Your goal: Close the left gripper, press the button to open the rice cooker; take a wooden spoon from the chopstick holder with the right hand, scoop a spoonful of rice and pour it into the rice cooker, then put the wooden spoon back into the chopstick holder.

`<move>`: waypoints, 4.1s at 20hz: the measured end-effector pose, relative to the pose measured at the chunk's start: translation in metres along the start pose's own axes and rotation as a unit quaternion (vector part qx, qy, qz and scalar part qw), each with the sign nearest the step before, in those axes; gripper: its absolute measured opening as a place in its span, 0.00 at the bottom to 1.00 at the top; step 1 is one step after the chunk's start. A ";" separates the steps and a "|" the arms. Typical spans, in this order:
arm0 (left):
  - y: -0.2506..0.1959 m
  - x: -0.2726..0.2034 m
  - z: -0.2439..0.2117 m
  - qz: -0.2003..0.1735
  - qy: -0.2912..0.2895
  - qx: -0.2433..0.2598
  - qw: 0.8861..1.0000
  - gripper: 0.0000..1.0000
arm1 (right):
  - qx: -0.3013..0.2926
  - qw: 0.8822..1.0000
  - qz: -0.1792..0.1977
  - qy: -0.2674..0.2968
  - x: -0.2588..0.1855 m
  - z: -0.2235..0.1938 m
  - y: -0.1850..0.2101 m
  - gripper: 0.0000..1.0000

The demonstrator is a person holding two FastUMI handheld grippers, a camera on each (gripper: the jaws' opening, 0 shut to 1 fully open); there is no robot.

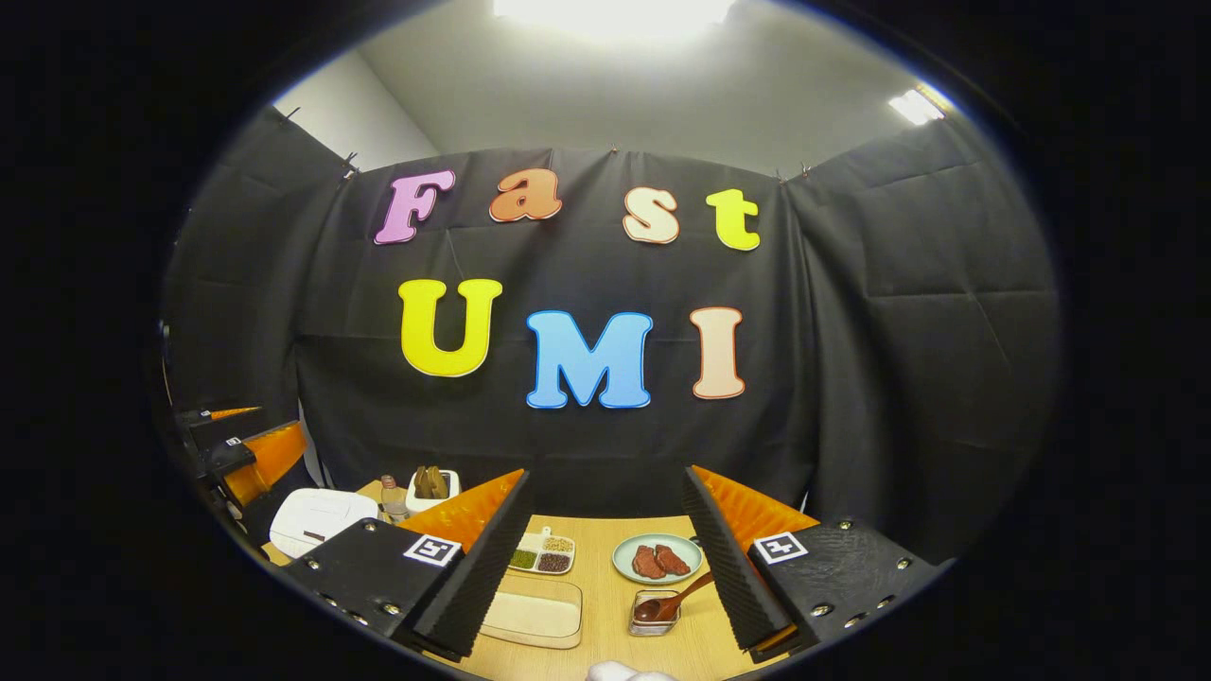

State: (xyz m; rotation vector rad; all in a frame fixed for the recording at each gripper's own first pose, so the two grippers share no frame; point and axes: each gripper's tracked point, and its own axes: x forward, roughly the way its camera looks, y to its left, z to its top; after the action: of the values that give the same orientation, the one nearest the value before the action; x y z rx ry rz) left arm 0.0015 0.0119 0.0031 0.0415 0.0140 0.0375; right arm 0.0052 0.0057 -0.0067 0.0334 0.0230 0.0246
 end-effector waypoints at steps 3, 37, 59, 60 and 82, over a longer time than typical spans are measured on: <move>0.001 0.001 -0.001 0.000 0.000 -0.001 1.000 0.93 | 0.000 1.000 -0.002 0.004 0.001 -0.003 -0.001 0.96; 0.164 0.044 -0.308 0.203 0.301 -0.045 0.931 0.09 | -0.058 0.994 0.010 0.096 0.006 -0.058 0.004 0.97; 0.029 0.004 -0.018 0.037 -0.024 0.017 0.999 0.60 | 0.011 0.999 -0.006 0.039 -0.007 -0.050 -0.019 0.97; 0.025 -0.003 -0.018 0.033 -0.028 0.021 0.999 0.76 | 0.013 0.999 -0.009 0.041 -0.007 -0.053 -0.022 0.97; -0.015 -0.006 -0.072 0.023 0.015 0.004 1.000 0.98 | 0.096 0.979 -0.052 0.171 0.062 -0.283 -0.088 0.97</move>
State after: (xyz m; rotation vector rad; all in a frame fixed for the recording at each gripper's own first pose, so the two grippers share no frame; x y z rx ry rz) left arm -0.0053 -0.0004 -0.0697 0.0501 0.0434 0.0848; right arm 0.0623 -0.0717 -0.2940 0.2203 0.3722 -0.0779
